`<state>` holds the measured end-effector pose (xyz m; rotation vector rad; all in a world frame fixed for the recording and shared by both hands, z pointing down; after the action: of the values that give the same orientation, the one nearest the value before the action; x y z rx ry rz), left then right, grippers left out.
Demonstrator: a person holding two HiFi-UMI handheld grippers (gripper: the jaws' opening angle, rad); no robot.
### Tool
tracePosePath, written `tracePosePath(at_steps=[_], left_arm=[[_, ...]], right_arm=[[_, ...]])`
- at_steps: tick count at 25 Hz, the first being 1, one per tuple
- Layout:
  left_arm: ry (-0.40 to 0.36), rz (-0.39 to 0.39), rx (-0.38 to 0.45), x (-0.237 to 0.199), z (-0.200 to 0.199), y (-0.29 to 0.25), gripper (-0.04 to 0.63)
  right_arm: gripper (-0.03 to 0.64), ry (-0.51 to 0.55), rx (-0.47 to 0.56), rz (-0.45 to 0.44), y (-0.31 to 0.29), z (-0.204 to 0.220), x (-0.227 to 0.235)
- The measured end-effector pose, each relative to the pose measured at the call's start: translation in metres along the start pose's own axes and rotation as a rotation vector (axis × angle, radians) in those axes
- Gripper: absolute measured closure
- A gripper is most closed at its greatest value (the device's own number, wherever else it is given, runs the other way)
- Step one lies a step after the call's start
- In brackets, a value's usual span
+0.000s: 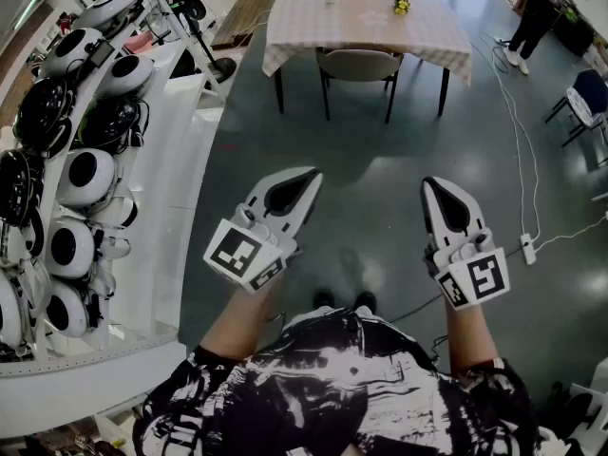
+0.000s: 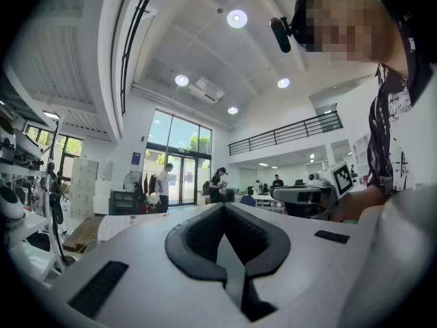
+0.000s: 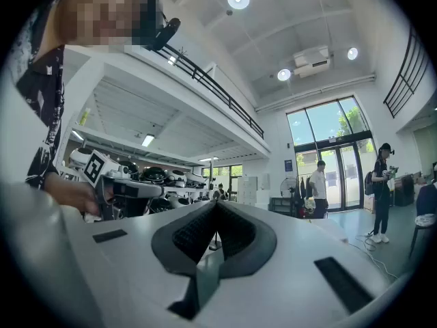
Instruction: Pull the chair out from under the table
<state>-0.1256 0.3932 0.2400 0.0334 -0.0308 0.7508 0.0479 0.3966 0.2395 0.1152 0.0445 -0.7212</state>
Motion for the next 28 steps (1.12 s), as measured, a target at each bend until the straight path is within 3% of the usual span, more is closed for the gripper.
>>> tracePosePath(at_steps=[14, 18, 19, 20, 21, 23, 28], left_arm=[[0.004, -0.008, -0.002, 0.001, 0.002, 0.000, 0.595], [0.001, -0.030, 0.058, -0.006, -0.008, 0.000, 0.595], [0.001, -0.042, 0.080, -0.010, -0.013, -0.003, 0.528], [0.003, -0.056, 0.097, -0.015, -0.017, -0.006, 0.219], [0.005, -0.069, 0.111, -0.020, -0.021, -0.009, 0.061], [-0.009, -0.084, 0.140, -0.026, -0.030, -0.012, 0.025], [-0.024, -0.103, 0.146, -0.036, -0.035, -0.014, 0.025]], right_arm=[[0.617, -0.021, 0.035, -0.027, 0.003, -0.004, -0.004], [0.617, -0.032, 0.042, -0.058, 0.007, -0.005, -0.012], [0.617, -0.032, 0.040, -0.062, 0.007, -0.004, -0.013], [0.616, -0.032, 0.037, -0.063, 0.007, -0.003, -0.014], [0.615, -0.033, 0.035, -0.064, 0.007, -0.002, -0.014], [0.615, -0.035, 0.031, -0.066, 0.007, -0.001, -0.013], [0.615, -0.025, 0.028, -0.060, 0.008, -0.005, -0.007]])
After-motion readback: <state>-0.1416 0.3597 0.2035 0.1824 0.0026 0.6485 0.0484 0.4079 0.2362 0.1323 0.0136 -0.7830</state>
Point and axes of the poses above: the fingertips, and each gripper's own axes: y backward along the fingers, x to its right, z out of its underside, the point moved 1 cm from there along y, backward along the fingers, and after that the axes turned 2 degrees about -z, right-handed, at the moved point
